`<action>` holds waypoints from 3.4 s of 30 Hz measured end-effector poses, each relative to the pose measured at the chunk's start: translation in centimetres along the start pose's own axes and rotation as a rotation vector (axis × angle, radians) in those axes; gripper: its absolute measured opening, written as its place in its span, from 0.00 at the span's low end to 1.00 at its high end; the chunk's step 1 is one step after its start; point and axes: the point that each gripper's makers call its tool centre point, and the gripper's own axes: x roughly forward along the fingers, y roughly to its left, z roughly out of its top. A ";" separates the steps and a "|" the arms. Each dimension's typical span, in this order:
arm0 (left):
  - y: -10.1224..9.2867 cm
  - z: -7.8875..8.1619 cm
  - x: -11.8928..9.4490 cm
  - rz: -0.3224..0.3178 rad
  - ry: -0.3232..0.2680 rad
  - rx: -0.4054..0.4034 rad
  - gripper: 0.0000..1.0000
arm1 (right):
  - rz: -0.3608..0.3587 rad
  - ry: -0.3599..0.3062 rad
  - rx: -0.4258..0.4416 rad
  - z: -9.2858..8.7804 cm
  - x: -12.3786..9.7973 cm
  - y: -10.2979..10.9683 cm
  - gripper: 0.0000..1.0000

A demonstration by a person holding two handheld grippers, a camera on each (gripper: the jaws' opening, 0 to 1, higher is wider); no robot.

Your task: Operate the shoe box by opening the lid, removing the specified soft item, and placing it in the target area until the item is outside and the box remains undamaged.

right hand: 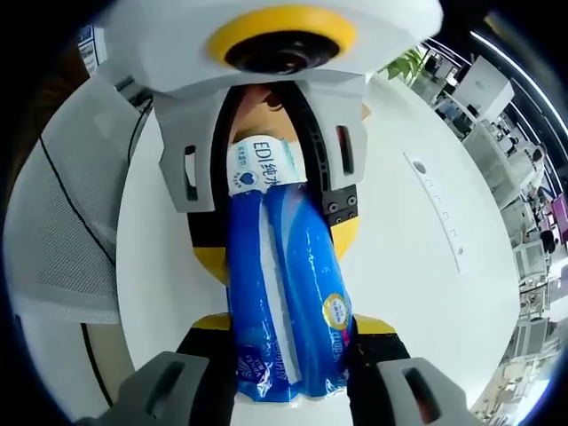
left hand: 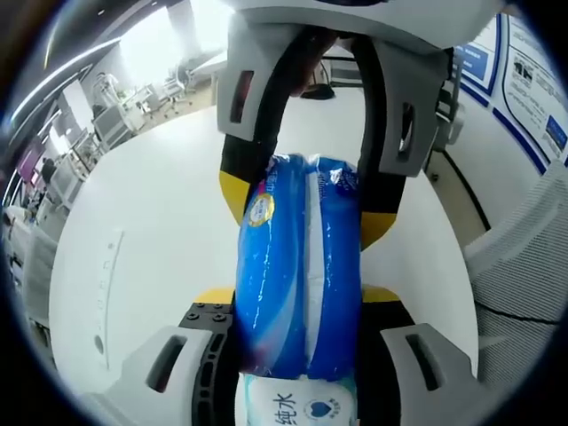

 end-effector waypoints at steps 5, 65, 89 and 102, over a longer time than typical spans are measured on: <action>0.1 0.2 0.7 0.006 -0.001 -0.012 0.49 | 0.002 0.014 -0.006 -0.5 0.2 -0.1 0.45; 0.8 -1.1 2.5 0.027 0.005 -0.104 0.55 | -0.024 0.046 0.034 -3.0 2.0 -0.8 0.51; 1.9 -1.2 -5.0 0.104 -0.096 -0.158 0.59 | -0.076 -0.102 0.228 1.8 -1.6 0.8 0.60; 2.3 -4.2 -10.1 0.163 -0.168 -0.270 0.62 | -0.073 -0.247 0.359 5.9 -1.4 1.3 0.62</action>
